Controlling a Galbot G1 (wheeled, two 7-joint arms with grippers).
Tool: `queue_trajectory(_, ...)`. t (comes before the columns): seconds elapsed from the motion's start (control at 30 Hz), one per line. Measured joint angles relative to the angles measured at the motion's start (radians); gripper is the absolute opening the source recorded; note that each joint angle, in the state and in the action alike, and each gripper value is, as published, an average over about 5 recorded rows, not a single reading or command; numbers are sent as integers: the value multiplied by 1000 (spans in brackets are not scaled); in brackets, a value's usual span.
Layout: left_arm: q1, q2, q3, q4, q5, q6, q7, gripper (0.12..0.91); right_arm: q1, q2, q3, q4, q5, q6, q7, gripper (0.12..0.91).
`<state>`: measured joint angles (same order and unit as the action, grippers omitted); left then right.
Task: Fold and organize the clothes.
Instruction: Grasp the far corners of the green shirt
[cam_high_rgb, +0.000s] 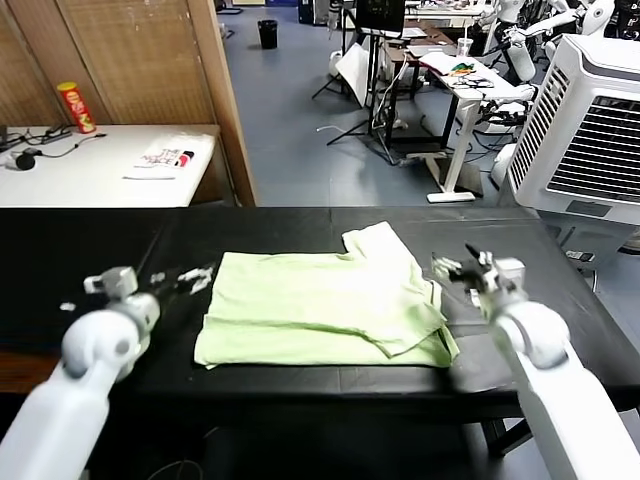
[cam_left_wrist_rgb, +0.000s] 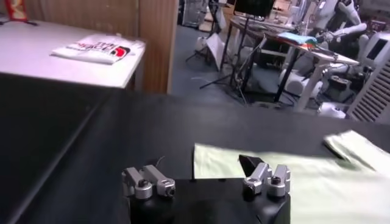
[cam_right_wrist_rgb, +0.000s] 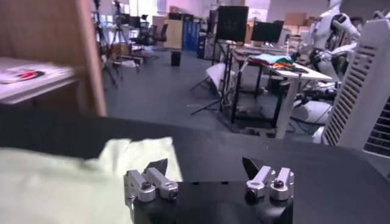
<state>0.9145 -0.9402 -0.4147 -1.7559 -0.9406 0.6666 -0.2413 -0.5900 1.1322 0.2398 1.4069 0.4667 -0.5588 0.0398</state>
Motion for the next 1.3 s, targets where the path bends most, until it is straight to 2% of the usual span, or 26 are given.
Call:
queue_trajectory(0.17,-178,-26,123,186,20,35,33,798,145,65,-96,-209,-5,-12,-34,798)
queue_trajectory(0.33,-266,-55,193,324,31,54,58,798,222,110,-147,-350,-10,-18,-54,798)
queue_trajectory(0.67,-328,-89,223,449,46,38,88,798,289,171,-166,-531,-57,17,-81,798)
queue_trajectory(0.9,-350,-108,224,487,40,31,93,798,313,192,-164,-590,-58,20,-91,795)
queue_trajectory(1.0,-354,-114,226,493,40,31,95,798,317,199,-163,-601,-58,18,-99,755)
queue_trajectory(1.13,-357,-121,227,499,41,31,96,759,314,202,-164,-601,-59,14,-112,632)
queue_trajectory(1.2,-357,-122,228,499,42,32,98,678,313,202,-163,-600,-59,13,-115,554)
queue_trajectory(1.3,-356,-123,228,499,43,33,100,512,311,203,-157,-601,-58,12,-118,399)
